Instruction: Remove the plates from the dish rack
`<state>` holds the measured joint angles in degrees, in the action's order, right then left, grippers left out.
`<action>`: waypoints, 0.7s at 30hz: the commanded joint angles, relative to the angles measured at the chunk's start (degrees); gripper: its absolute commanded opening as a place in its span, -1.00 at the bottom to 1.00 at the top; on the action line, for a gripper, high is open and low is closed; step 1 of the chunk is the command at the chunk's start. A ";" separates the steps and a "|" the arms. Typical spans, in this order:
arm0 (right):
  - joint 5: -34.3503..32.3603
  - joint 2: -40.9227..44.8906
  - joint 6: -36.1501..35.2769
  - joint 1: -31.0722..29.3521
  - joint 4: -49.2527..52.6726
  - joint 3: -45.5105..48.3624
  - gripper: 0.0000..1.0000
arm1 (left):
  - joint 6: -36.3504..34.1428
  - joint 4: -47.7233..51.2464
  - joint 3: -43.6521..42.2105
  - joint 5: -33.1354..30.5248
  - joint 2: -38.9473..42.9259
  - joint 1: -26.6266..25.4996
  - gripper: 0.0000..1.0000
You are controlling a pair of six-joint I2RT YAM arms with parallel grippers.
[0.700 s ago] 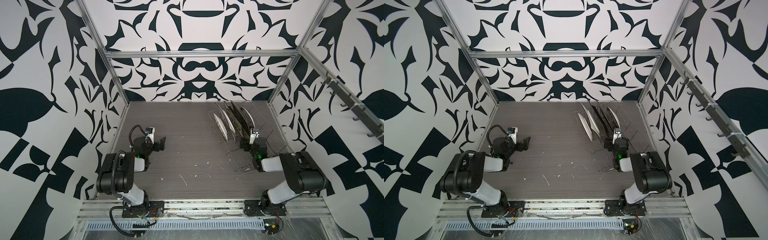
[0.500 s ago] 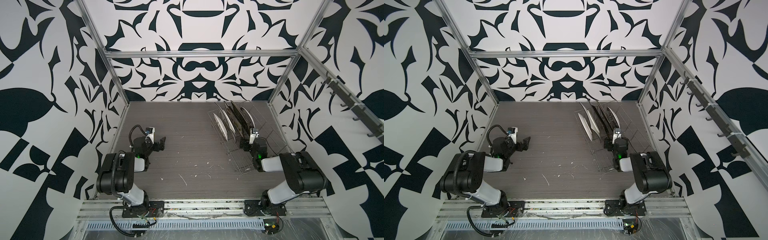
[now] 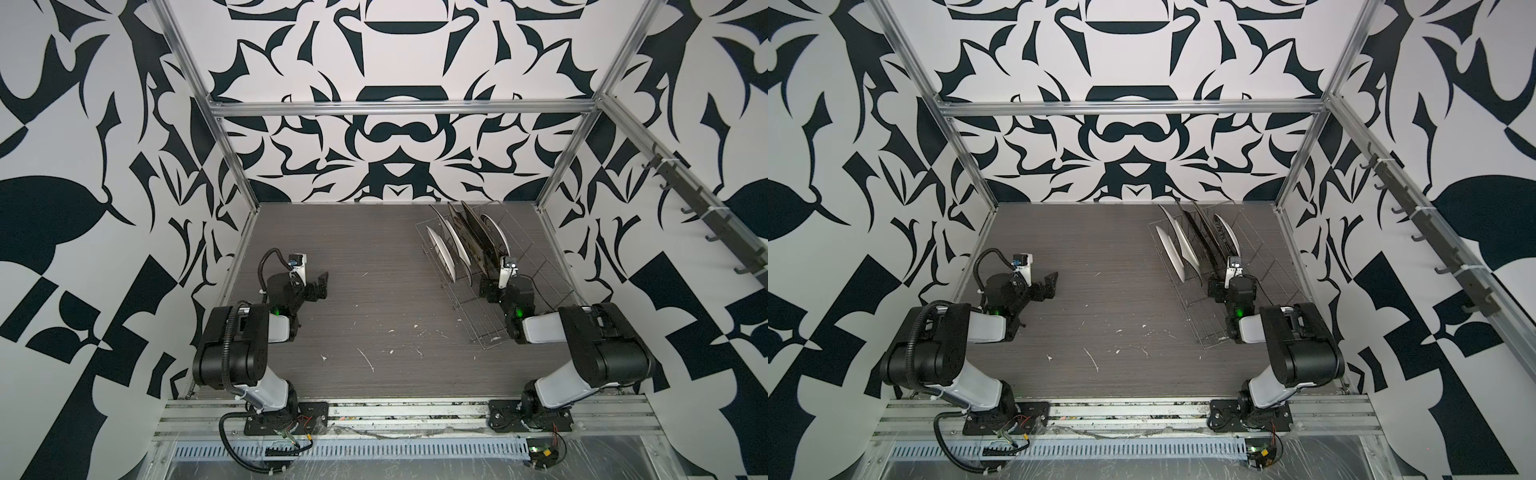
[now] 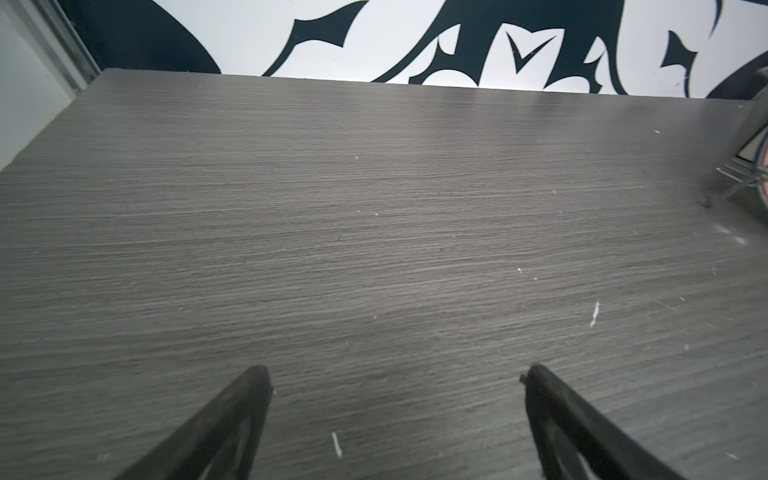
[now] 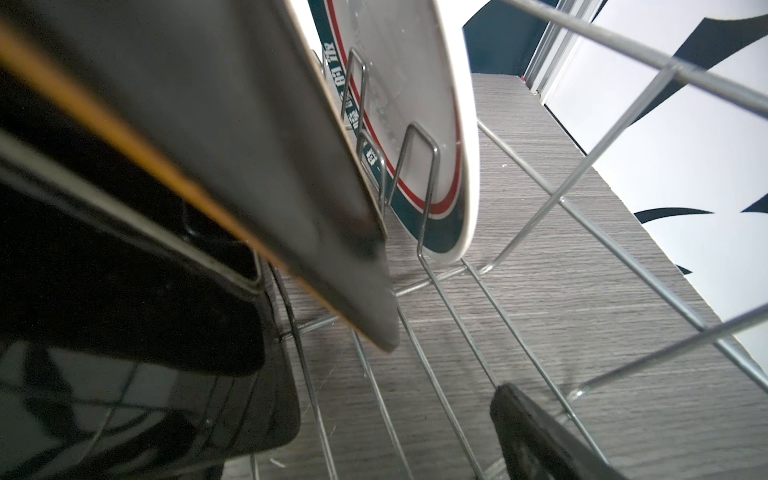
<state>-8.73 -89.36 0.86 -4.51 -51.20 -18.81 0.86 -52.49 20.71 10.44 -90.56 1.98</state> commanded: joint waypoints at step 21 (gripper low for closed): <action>0.25 0.33 -0.47 0.12 -1.26 -1.43 0.99 | -0.78 -0.23 0.47 -9.82 1.09 -3.71 0.98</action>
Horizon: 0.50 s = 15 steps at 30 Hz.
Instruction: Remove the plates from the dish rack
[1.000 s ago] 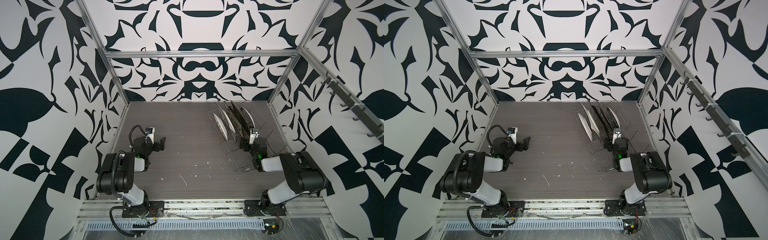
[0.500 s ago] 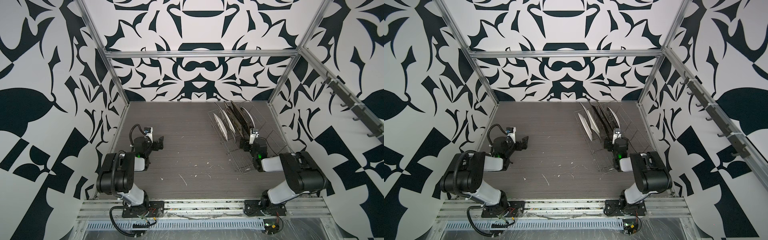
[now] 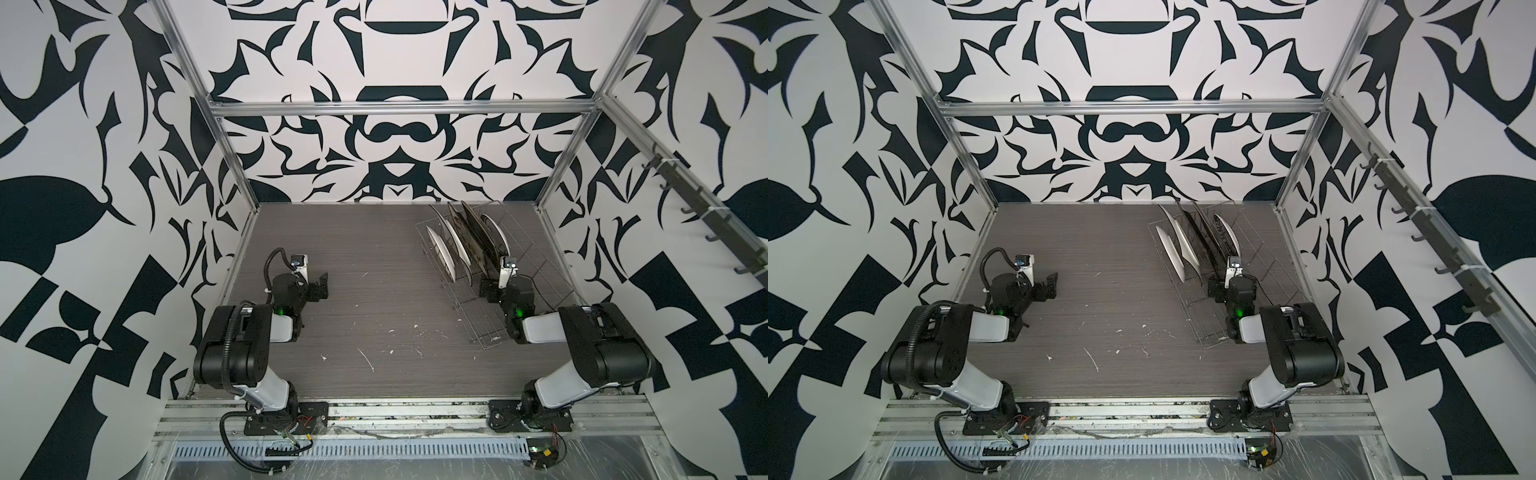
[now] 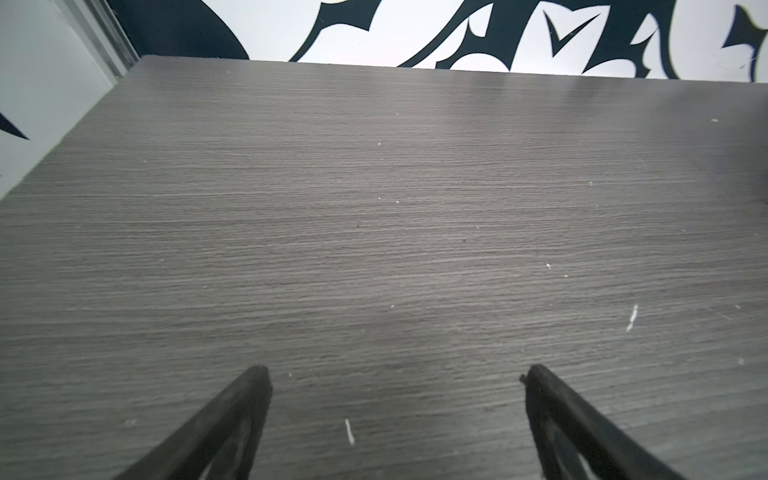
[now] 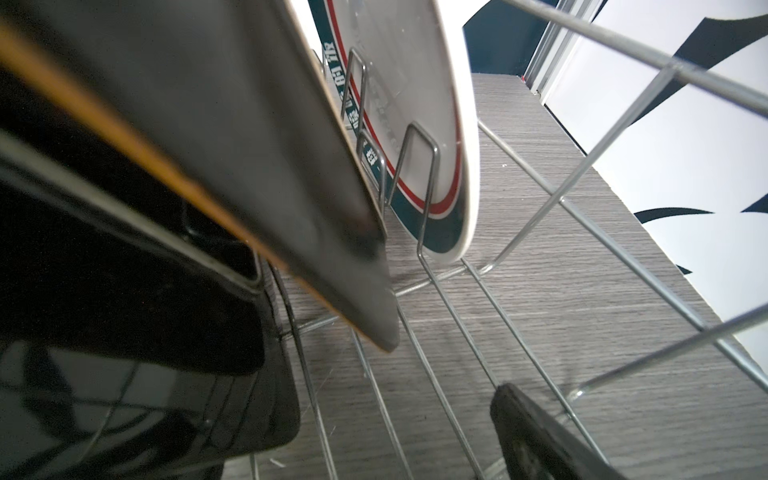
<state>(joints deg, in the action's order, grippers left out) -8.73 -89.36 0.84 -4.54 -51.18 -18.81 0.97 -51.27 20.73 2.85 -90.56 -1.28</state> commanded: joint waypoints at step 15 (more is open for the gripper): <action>1.41 0.25 -0.99 0.14 -1.12 -1.49 0.99 | -2.03 -0.47 0.98 -0.87 1.17 -0.41 0.98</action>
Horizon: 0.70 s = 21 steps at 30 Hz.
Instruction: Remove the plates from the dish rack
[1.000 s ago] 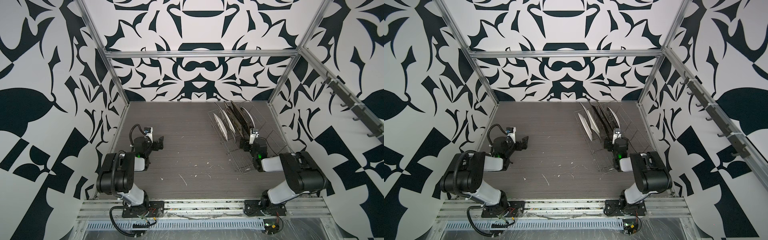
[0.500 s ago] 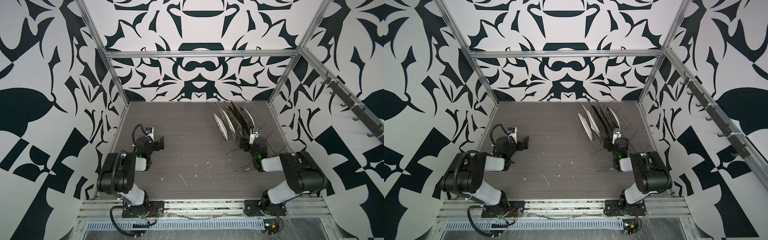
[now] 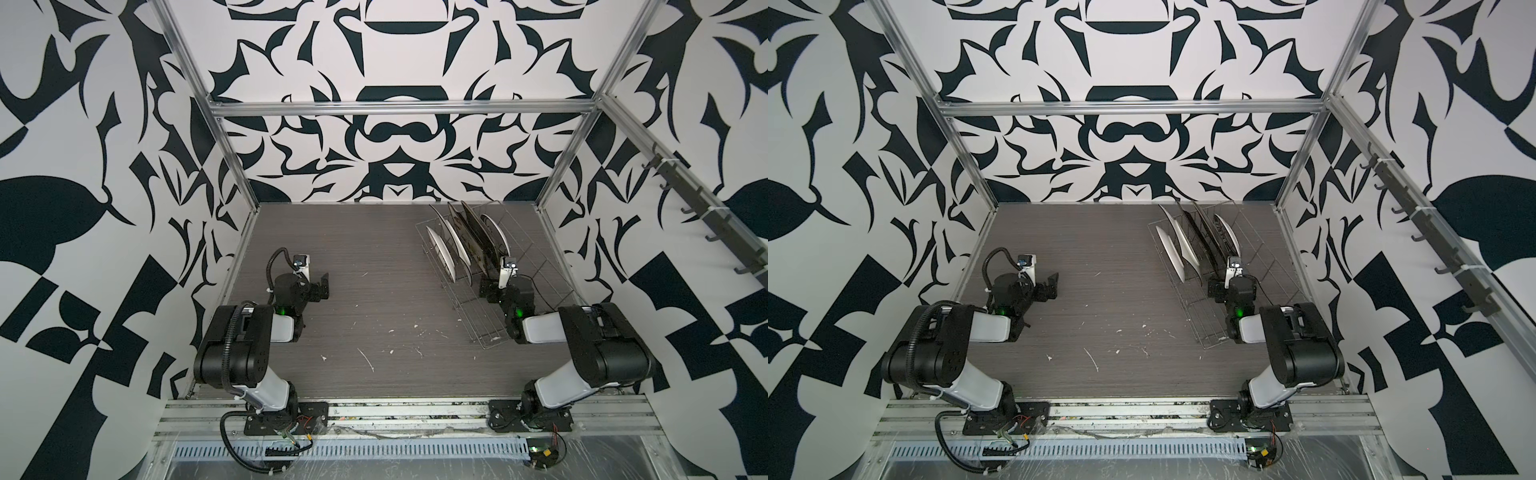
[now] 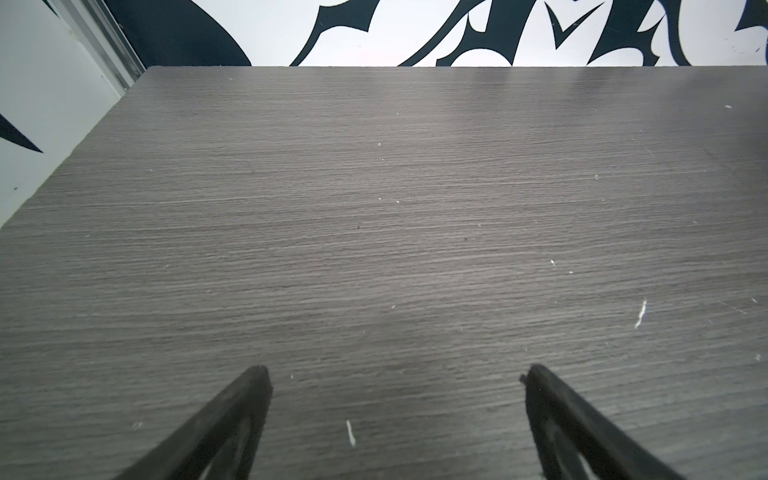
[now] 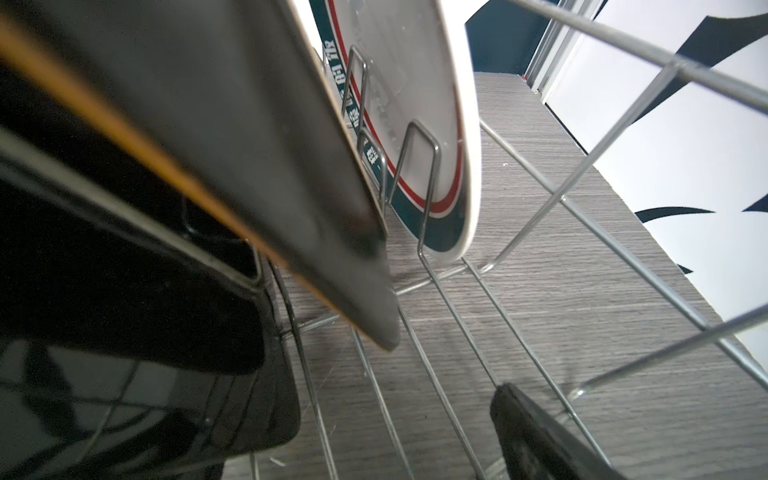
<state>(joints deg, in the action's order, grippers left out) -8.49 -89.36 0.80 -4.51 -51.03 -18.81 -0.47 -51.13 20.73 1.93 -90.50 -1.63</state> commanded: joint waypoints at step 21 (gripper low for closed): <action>4.86 14.17 -1.84 0.03 7.03 -0.04 0.99 | 3.94 32.48 9.80 -17.51 21.86 -10.25 0.99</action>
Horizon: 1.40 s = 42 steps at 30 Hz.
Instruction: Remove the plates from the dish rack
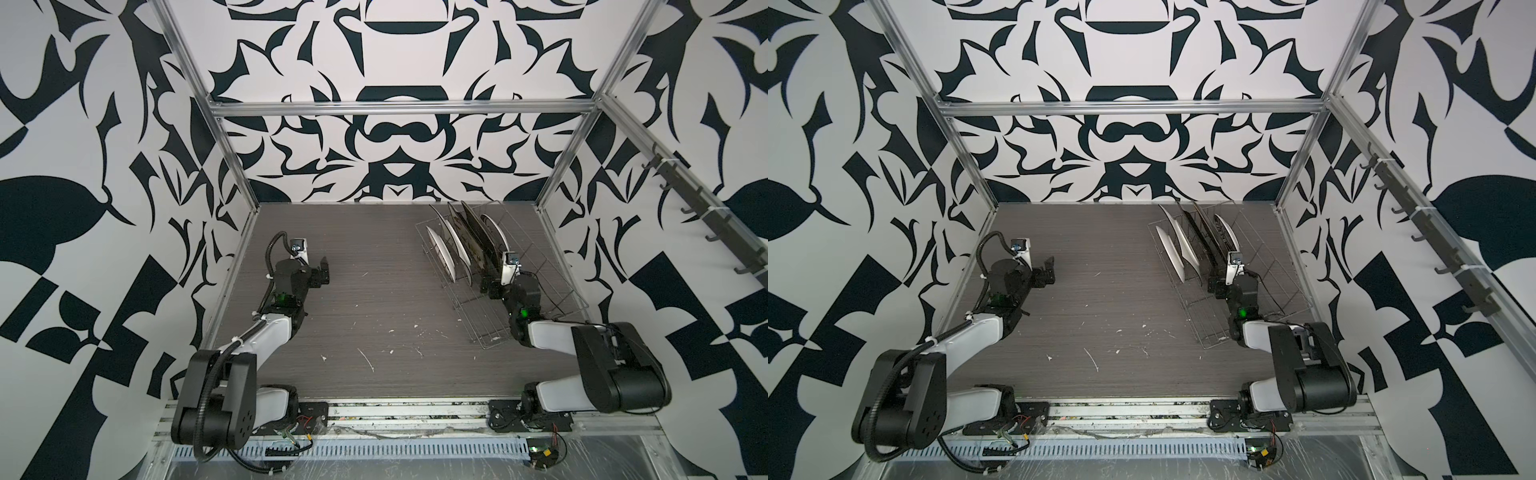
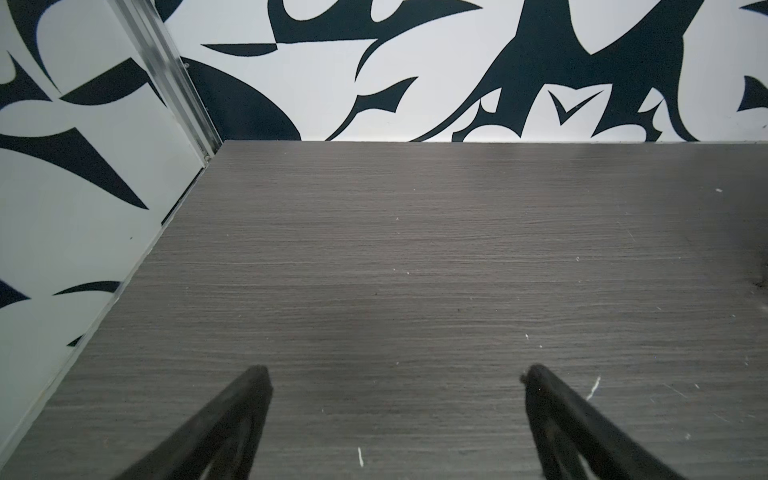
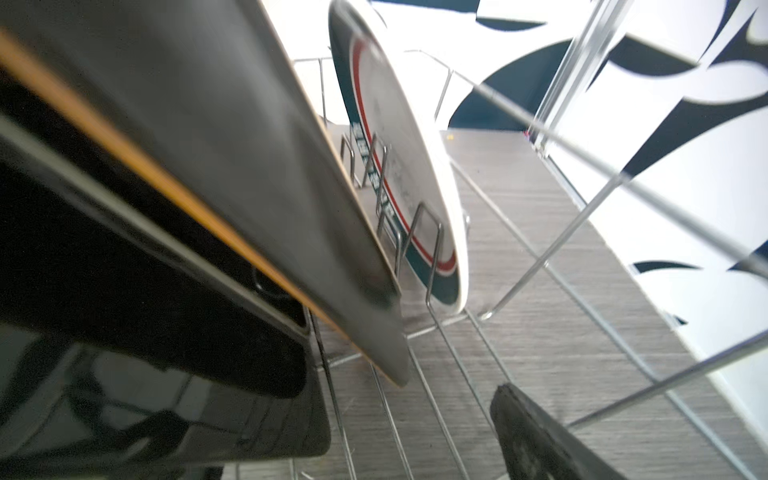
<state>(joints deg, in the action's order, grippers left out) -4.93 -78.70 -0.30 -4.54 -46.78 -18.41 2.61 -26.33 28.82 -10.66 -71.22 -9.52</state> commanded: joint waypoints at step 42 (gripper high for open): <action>-23.82 20.40 12.49 -28.92 85.19 -48.50 1.00 | 22.01 36.18 9.41 -3.85 19.70 -18.96 0.99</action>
<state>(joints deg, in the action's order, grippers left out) -19.33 -57.45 10.57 -30.13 33.32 -62.33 23.18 7.38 36.84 -14.15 -52.49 -27.40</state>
